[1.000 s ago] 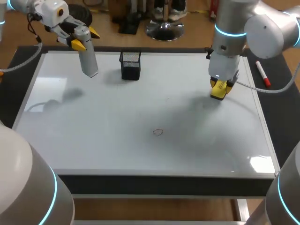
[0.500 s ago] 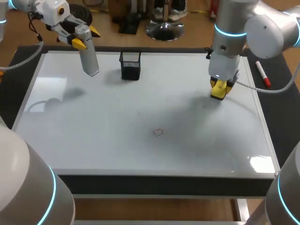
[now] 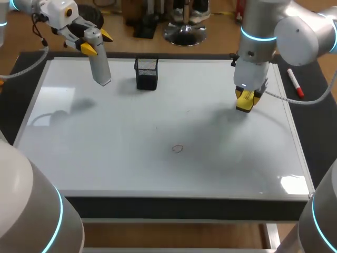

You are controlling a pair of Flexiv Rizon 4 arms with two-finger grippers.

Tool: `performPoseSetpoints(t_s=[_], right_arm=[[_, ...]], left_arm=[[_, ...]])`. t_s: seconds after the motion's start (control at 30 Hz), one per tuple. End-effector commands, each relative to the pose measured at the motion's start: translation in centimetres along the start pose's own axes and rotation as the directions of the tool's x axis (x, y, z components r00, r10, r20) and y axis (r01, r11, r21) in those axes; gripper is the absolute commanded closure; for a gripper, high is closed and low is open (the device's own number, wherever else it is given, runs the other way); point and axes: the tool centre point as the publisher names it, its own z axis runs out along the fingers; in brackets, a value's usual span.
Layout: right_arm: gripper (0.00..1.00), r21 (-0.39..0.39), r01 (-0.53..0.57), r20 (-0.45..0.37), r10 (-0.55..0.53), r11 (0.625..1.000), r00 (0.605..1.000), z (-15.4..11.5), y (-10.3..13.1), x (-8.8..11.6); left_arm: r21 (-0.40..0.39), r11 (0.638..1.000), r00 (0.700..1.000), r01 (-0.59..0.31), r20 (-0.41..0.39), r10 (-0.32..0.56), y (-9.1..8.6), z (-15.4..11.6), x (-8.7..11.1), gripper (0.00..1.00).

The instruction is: Pick up the inspection probe, press it on each red-marked spot on the whiteboard one by one, put down the probe, pick up the eraser, and wipe off all the red marks.

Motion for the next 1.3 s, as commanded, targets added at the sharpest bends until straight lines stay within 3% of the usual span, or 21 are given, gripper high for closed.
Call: performPoseSetpoints(t_s=[0.03, 0.4, 0.8, 1.17, 1.3], right_arm=[[1.00, 0.058, 0.035, -0.037, -0.033, 0.998, 0.999, -0.9, 2.0, -0.7], [1.00, 0.098, 0.148, -0.046, -0.144, 0.984, 0.988, -1.9, 8.8, -2.4], [1.00, 0.122, 0.277, -0.005, -0.279, 0.953, 0.960, -2.1, 17.6, -6.0], [1.00, 0.079, 0.406, 0.021, -0.409, 0.910, 0.912, -0.3, 24.6, -9.2], [1.00, 0.064, 0.439, 0.029, -0.442, 0.896, 0.897, 0.2, 26.0, -10.0]], left_arm=[[0.003, 1.000, 1.000, -0.001, -0.005, 0.001, 0.0, -0.2, -0.2, 1.00], [0.003, 1.000, 1.000, -0.001, -0.005, 0.001, 0.0, -0.2, -0.2, 1.00], [0.003, 1.000, 1.000, -0.001, -0.005, 0.001, 0.0, -0.2, -0.2, 1.00], [0.003, 1.000, 1.000, -0.001, -0.005, 0.001, 0.0, -0.2, -0.2, 1.00], [0.003, 1.000, 1.000, -0.001, -0.005, 0.001, 0.0, -0.2, -0.2, 1.00]])
